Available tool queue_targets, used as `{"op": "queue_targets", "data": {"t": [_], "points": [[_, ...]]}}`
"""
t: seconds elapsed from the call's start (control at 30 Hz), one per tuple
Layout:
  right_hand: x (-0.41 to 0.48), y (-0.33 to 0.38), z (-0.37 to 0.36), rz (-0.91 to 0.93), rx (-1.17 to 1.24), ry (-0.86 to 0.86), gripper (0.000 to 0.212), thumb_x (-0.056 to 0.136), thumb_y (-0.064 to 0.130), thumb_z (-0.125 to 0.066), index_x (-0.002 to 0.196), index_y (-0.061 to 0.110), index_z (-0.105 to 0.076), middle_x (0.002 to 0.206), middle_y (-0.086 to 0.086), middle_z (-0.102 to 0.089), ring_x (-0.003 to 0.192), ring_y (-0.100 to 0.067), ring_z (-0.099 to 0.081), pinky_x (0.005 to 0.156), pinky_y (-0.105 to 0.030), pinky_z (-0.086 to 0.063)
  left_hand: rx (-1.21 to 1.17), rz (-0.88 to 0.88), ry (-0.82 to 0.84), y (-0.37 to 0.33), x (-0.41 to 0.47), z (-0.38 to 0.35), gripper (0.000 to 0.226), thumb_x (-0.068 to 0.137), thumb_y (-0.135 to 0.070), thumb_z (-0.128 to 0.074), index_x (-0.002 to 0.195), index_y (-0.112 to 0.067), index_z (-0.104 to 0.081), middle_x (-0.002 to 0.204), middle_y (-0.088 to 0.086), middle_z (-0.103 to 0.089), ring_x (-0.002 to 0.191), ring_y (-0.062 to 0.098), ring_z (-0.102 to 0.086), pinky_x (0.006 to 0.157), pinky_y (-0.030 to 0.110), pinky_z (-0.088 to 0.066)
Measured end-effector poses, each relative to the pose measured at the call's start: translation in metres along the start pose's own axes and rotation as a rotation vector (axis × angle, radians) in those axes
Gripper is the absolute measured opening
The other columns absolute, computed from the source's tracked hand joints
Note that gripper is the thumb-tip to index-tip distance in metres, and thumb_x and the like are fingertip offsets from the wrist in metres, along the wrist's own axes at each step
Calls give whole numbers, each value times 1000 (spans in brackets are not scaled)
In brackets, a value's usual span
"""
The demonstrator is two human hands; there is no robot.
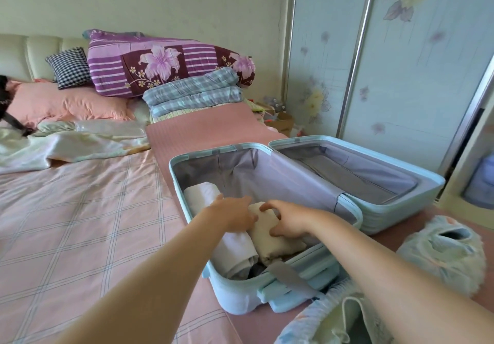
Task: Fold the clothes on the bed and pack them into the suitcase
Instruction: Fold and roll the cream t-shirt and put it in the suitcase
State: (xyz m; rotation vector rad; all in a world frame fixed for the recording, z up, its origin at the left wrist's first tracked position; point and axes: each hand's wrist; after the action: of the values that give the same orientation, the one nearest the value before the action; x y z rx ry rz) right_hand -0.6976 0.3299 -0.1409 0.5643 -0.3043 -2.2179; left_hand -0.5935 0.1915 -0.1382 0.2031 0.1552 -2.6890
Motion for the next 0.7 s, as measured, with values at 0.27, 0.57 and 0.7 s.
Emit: {"op": "queue_targets", "data": {"t": [0.27, 0.57, 0.7], "points": [[-3, 2, -2, -42, -31, 109, 77, 92, 11, -42, 153, 50, -16, 142, -13, -50, 94, -27, -61, 72, -33, -45, 51, -19, 89, -14, 10, 1, 42, 86, -45, -47, 122, -25, -57, 104, -2, -67, 92, 19, -62, 75, 32, -44], [-3, 11, -5, 190, -110, 93, 53, 100, 27, -43, 150, 22, -29, 162, -4, -22, 137, -30, -40, 106, -42, -35, 221, -125, -122, -9, -4, -13, 56, 94, -47, -40, 143, -22, -39, 139, 9, -43, 130, 29, -39, 104, 40, -32], [0, 5, -9, 86, -70, 148, 81, 97, 30, -49, 161, 32, 2, 168, 9, 0, 148, -27, -27, 115, -41, -29, 220, -130, 18, -10, -11, -14, 75, 86, -65, -44, 149, -26, -33, 140, 6, -46, 130, 25, -44, 109, 40, -28]]}}
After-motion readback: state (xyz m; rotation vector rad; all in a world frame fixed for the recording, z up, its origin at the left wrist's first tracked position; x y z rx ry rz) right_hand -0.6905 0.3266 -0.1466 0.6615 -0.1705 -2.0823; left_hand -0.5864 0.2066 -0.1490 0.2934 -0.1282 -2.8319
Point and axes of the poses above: each hand's wrist, its own x-axis towards the middle knuckle, its own z-axis out of the back of the hand, y = z × x
